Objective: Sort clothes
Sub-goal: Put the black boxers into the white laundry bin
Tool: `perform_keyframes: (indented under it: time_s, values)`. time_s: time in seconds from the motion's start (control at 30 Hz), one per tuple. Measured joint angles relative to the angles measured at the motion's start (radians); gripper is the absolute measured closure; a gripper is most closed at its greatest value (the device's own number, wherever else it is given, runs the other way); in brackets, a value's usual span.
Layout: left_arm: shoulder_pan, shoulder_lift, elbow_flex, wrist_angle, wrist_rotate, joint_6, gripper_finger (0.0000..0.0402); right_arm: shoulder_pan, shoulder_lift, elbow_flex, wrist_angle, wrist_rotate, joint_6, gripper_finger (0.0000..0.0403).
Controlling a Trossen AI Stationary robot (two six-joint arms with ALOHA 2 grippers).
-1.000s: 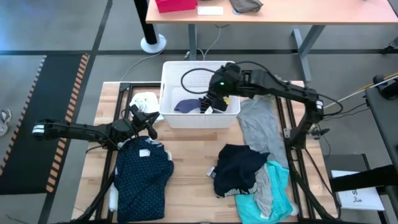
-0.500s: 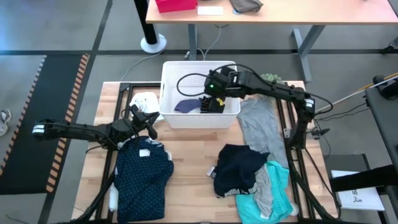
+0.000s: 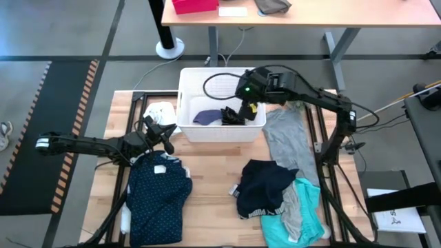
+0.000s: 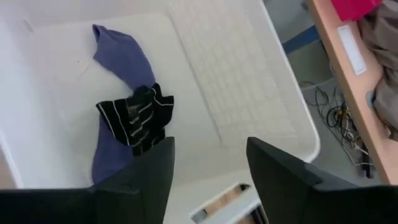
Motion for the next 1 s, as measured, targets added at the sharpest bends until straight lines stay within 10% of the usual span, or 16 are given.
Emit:
perform_keyframes:
  time_s: [0.3, 1.0]
  values:
    - [0.0, 0.0, 0.0, 0.0, 0.0, 0.0, 0.0374, 0.024, -0.098, -0.002, -0.177, 0.006, 0.083, 0.0392]
    - [0.0, 0.0, 0.0, 0.0, 0.0, 0.0, 0.0374, 0.334, -0.495, -0.337, -0.251, 0.101, 0.533, 0.0402]
